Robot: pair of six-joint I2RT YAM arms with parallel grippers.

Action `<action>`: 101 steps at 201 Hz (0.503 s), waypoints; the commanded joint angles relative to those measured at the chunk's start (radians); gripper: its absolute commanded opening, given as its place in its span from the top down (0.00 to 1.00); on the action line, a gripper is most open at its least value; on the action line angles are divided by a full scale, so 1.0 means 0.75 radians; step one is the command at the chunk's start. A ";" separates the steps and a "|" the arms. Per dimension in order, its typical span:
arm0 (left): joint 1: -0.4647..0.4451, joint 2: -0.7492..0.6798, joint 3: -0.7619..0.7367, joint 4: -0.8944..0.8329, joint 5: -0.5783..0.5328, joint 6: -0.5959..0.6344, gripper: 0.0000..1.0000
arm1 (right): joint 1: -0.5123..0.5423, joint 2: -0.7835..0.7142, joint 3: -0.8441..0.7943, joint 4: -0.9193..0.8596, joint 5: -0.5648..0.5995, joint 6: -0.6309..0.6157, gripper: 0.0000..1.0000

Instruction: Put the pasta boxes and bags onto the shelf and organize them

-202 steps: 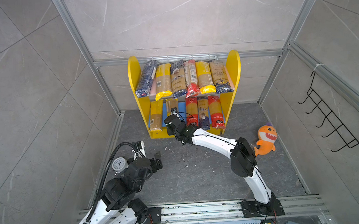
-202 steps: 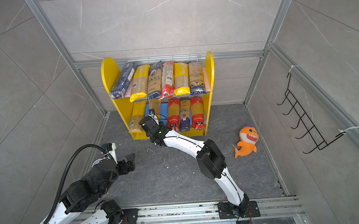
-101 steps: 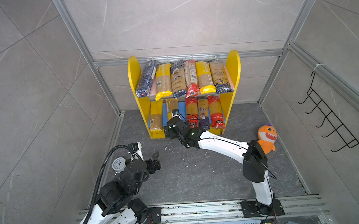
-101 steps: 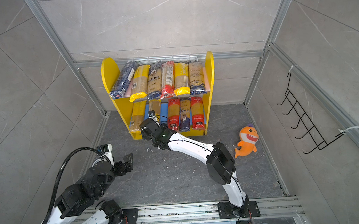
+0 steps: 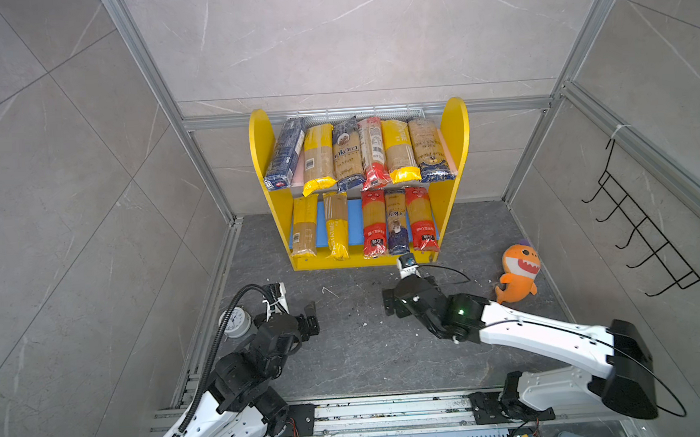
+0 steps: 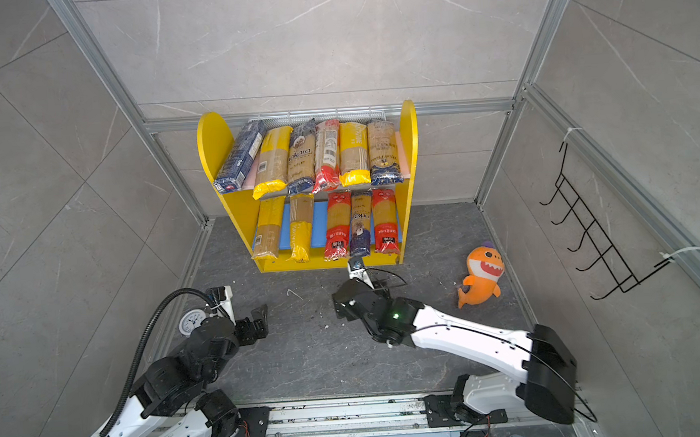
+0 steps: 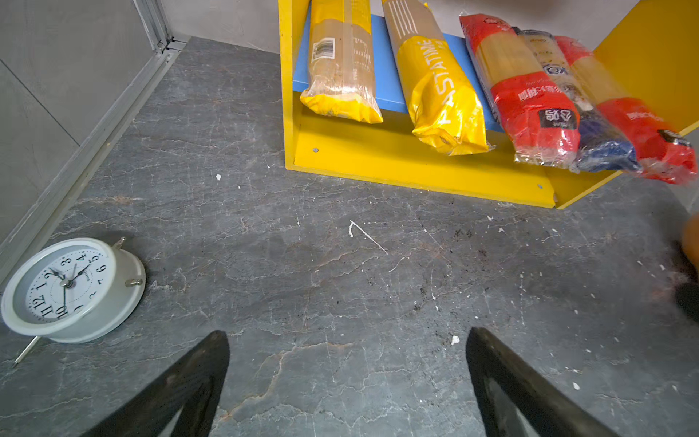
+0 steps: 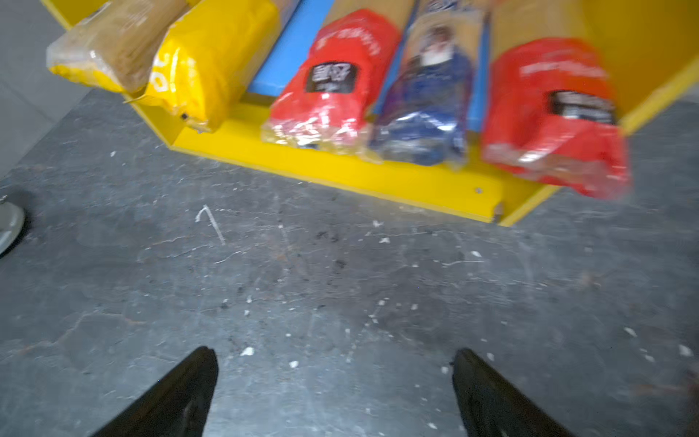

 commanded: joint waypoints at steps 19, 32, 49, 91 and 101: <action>0.012 0.079 -0.091 0.245 -0.128 0.092 0.00 | -0.050 -0.291 -0.236 -0.140 0.374 0.084 0.00; 0.038 0.108 -0.112 0.302 -0.136 0.137 0.00 | -0.081 -0.338 -0.315 -0.130 0.457 0.077 0.00; 0.111 0.157 -0.133 0.364 -0.154 0.179 0.00 | -0.105 -0.434 -0.447 -0.060 0.589 0.066 0.00; 0.414 0.236 -0.210 0.612 -0.036 0.275 0.00 | -0.219 -0.670 -0.627 0.096 0.723 -0.069 0.00; 0.461 0.253 -0.235 0.689 -0.039 0.309 0.00 | -0.282 -0.684 -0.652 0.134 0.716 -0.117 0.00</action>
